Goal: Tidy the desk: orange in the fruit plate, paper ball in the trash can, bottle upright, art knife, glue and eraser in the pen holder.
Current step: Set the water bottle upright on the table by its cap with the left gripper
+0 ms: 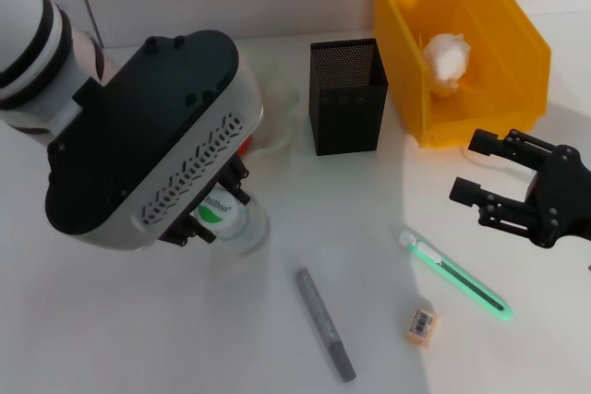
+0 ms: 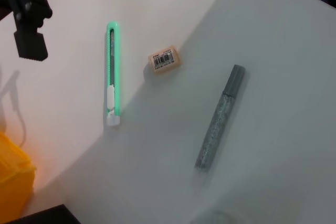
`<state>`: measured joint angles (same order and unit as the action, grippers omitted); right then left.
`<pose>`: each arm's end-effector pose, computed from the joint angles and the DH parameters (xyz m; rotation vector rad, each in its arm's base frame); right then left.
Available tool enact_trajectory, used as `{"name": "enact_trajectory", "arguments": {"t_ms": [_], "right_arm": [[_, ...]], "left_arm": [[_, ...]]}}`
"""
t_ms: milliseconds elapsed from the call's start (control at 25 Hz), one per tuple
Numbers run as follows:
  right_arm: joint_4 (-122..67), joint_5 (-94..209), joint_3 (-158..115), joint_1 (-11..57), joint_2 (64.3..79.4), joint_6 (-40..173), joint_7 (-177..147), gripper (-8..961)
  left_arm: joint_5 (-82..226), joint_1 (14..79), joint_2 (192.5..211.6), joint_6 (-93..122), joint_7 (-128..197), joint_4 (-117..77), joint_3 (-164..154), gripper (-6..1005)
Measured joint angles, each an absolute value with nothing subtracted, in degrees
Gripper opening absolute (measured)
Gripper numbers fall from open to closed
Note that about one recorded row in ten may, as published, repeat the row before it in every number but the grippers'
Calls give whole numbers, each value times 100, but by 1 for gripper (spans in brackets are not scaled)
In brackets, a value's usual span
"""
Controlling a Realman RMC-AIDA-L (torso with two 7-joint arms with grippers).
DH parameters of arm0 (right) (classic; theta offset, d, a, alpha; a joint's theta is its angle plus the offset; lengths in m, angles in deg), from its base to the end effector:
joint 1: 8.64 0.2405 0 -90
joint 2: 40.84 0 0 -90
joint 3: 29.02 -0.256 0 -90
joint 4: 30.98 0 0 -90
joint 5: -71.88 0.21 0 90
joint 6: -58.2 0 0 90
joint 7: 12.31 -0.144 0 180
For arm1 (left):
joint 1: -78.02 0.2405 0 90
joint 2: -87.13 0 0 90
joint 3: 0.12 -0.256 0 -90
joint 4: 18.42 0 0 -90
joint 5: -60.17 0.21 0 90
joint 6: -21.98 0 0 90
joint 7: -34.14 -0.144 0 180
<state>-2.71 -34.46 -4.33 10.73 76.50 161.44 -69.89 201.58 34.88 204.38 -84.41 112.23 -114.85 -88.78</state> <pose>0.3085 0.2597 0.0325 -2.4130 0.4460 1.0567 -0.0713 0.3167 0.0100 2.6436 -1.3975 -0.7081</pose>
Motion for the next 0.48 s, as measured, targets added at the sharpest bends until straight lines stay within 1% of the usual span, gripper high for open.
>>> {"name": "enact_trajectory", "arguments": {"t_ms": [200, 280, 360, 480], "right_arm": [[-325, -3444, -438, 1041, 7656, 16130, -6902, 737], [-391, -3443, -441, 1039, 7648, 16088, -6869, 737], [-447, -3441, -442, 1044, 7630, 16033, -6851, 737], [-460, -3439, -442, 1044, 7625, 16010, -6849, 737]], "left_arm": [[20219, 3292, 20436, -8439, 11213, -11263, -8875, 433], [20219, 3292, 20436, -8439, 11213, -11263, -8875, 433], [20301, 3134, 20449, -8483, 11214, -11141, -8875, 433], [20351, 3062, 20459, -8509, 11221, -11078, -8883, 433]]}}
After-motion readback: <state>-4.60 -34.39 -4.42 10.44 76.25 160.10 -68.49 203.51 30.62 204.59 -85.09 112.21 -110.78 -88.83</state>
